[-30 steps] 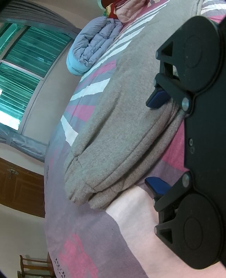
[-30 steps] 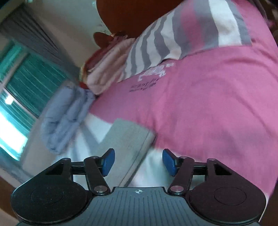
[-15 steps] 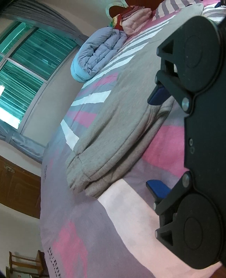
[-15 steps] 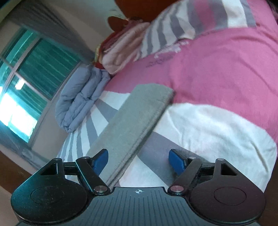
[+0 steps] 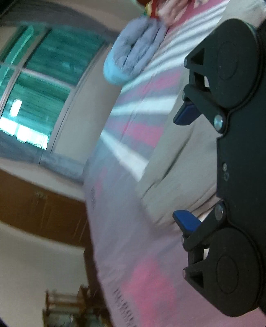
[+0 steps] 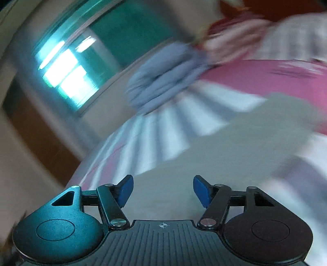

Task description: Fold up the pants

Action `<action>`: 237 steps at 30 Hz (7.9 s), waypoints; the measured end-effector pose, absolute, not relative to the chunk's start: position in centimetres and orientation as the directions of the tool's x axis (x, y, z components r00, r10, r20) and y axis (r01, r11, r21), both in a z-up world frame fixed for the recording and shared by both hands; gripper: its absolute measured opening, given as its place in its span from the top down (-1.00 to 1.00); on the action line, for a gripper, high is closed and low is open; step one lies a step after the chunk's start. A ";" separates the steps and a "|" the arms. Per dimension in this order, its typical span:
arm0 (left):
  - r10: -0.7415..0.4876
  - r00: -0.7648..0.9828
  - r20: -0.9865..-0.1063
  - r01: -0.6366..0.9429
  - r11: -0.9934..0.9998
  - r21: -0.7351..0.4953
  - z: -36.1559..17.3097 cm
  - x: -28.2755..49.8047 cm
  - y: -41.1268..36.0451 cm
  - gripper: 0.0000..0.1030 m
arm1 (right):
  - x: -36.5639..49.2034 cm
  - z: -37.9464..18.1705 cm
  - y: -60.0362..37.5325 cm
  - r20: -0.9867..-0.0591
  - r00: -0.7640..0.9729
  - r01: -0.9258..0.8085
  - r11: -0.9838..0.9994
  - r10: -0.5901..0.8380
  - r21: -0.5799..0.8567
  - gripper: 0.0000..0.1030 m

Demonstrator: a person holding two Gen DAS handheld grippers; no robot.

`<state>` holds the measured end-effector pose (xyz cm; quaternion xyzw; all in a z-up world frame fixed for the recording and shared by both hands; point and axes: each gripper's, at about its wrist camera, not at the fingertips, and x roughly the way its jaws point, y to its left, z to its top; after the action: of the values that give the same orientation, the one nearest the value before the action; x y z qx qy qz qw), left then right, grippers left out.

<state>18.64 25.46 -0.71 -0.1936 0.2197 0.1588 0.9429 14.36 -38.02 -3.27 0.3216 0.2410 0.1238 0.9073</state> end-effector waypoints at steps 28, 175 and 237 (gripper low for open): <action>0.453 0.682 -0.575 -0.679 0.684 -0.267 -7.3 22.3 29.0 -0.34 | 37.9 -8.6 -5.8 -0.605 0.571 -0.582 0.793 0.554 0.177 0.64; 0.289 0.739 -0.608 -0.525 0.813 -0.252 -8.3 16.7 21.4 -0.88 | 10.7 -12.2 -55.3 -0.427 0.874 0.266 0.506 0.232 0.820 0.47; 0.257 0.756 -0.601 -0.499 0.822 -0.276 -8.6 16.8 22.1 -0.89 | 15.1 -14.0 -57.6 -0.372 0.909 0.300 0.322 0.189 0.898 0.79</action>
<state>16.81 22.08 -8.65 -0.2149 0.2809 0.2071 0.9122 15.10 -57.56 -14.00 0.5810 0.2104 -0.0353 0.7854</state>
